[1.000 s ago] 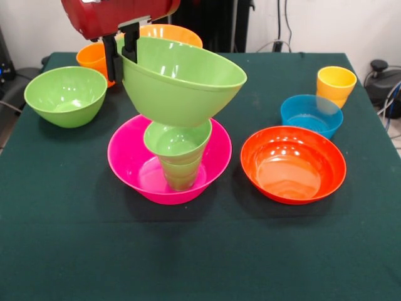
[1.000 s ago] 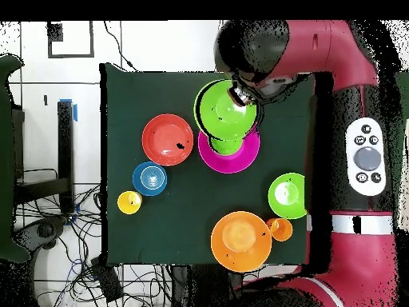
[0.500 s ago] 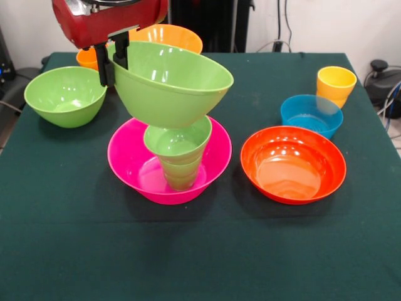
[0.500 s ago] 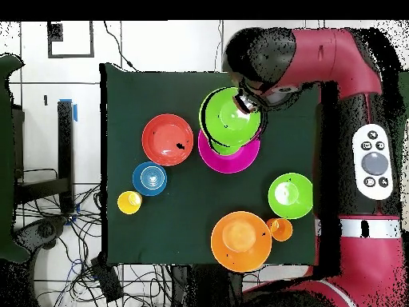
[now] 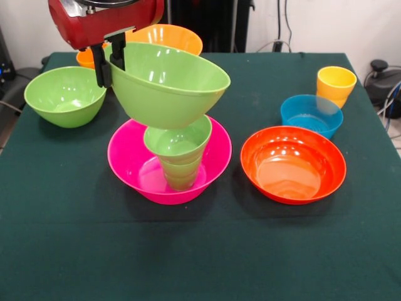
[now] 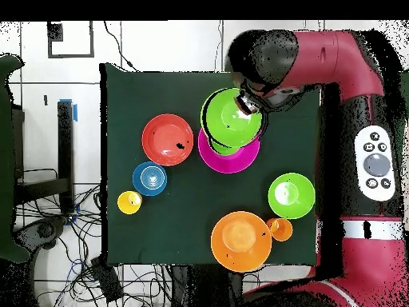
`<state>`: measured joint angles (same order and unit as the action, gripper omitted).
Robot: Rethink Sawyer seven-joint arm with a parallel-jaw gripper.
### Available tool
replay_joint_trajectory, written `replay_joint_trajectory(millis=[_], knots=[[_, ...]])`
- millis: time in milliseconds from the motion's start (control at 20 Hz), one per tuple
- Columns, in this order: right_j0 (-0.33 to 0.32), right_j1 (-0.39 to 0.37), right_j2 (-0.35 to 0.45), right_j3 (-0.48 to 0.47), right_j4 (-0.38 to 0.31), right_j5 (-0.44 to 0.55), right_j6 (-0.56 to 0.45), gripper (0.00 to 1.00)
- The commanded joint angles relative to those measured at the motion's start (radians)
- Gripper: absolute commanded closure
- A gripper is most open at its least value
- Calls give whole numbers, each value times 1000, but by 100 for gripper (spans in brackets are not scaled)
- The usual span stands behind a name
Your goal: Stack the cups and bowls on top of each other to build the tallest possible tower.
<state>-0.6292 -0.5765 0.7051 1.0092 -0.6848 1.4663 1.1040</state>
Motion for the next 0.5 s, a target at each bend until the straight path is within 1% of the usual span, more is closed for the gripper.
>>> replay_joint_trajectory(millis=[50,500], knots=[[-4,-20,0,111,-31,-68,-267,100],[-19,-16,15,132,-12,-97,-253,100]])
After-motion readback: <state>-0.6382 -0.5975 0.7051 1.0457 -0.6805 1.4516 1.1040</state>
